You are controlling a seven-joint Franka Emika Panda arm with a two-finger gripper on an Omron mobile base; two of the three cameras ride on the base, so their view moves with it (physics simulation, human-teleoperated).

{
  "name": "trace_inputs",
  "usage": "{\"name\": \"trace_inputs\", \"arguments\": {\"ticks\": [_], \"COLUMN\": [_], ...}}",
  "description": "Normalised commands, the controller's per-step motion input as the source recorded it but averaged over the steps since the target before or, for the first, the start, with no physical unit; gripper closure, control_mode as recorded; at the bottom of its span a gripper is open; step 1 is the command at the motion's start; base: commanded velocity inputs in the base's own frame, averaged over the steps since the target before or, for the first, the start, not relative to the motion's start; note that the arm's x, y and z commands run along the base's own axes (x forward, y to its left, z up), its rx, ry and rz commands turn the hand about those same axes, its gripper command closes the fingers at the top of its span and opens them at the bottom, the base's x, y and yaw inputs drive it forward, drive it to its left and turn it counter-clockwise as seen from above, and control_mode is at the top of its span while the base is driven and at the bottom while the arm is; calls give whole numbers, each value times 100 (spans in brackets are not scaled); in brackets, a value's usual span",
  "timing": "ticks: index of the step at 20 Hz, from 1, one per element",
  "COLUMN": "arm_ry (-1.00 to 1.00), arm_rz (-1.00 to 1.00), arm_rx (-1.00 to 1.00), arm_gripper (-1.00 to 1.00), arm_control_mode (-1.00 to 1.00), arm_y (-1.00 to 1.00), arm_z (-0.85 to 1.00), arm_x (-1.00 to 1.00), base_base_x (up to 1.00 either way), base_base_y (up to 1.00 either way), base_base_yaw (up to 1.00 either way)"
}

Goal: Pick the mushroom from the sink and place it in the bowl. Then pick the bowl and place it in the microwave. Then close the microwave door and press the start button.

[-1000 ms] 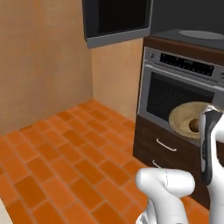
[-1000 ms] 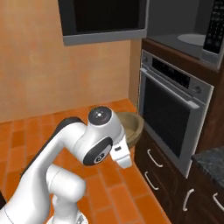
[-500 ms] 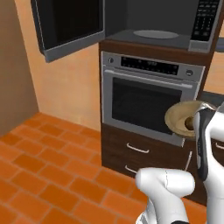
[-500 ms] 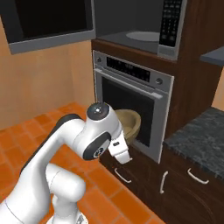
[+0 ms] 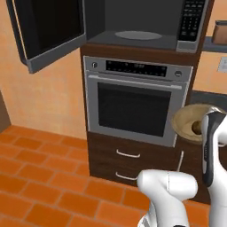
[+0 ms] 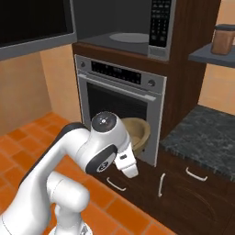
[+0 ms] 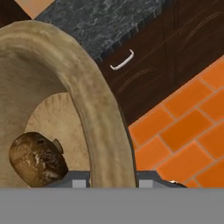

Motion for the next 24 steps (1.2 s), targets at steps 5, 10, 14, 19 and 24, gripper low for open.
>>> {"name": "trace_inputs", "arguments": {"ticks": [5, 10, 14, 19, 24], "arm_ry": [0, 0, 0, 0, 0], "arm_rz": [0, 0, 0, 0, 0], "arm_rx": [0, 0, 0, 0, 0], "arm_gripper": [100, 100, 100, 100, 100], "arm_control_mode": [100, 100, 100, 100, 100], "arm_y": [0, 0, 0, 0, 0], "arm_z": [0, 0, 0, 0, 0], "arm_x": [0, 0, 0, 0, 0], "base_base_x": [58, 58, 75, 78, 32], "base_base_y": [56, 56, 24, 2, 19], "base_base_yaw": [-22, -28, -32, -27, -29]}}
